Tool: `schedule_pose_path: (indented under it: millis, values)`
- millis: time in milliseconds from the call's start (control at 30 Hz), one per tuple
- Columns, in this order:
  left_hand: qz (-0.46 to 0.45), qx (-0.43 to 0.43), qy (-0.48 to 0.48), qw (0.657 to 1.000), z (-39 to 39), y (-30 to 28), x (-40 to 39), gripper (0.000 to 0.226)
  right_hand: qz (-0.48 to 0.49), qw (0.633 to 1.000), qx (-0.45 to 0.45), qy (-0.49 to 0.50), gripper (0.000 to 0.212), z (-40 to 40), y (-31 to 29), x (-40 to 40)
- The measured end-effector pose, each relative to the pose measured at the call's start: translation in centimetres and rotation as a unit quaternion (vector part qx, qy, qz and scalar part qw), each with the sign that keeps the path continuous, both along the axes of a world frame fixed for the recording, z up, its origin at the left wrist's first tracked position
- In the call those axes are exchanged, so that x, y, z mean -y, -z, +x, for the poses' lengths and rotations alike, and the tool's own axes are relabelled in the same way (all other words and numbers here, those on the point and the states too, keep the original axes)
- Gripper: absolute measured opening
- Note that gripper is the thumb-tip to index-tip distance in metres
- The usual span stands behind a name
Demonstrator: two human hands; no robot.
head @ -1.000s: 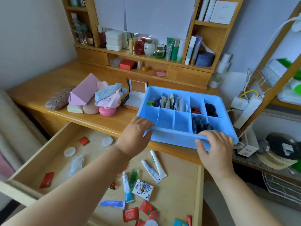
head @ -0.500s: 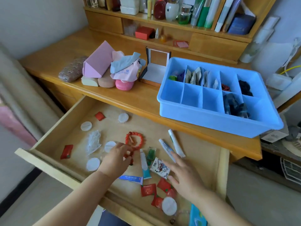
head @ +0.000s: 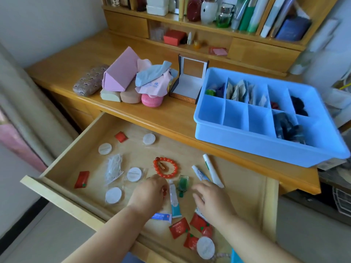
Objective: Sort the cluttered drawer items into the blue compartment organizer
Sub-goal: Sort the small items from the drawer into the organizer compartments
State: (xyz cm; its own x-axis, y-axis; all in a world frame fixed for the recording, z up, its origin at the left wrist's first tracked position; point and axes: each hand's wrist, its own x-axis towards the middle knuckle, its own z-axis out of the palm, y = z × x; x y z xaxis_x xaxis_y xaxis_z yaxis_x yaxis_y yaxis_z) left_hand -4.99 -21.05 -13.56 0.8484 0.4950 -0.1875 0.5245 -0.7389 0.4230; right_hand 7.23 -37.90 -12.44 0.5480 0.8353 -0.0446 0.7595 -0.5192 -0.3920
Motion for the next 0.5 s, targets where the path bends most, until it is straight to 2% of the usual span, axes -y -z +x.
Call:
schedule_pose_path:
  millis: [200, 300, 367, 500]
  values:
    - [-0.008, 0.034, -0.060, 0.998, -0.3, -0.6, -0.6, 0.020, -0.134, 0.990, -0.022, 0.042, 0.040, 0.8, 0.6, -6.0]
    - [0.023, 0.007, -0.045, 0.999, -0.2, -0.5, 0.2, 0.021, -0.158, 0.978, -0.098, 0.090, 0.042, 0.7, 1.4, -6.2]
    - [0.049, -0.058, -0.025, 0.997, 0.8, -0.4, 1.3, 0.029, -0.155, 0.977, -0.113, 0.097, 0.041, 0.5, 1.4, -5.9]
    - [0.037, -0.154, -0.036, 0.987, 3.6, -0.1, 2.8, 0.026, -0.052, 0.993, -0.024, 0.103, 0.028, -0.3, 0.4, -3.7]
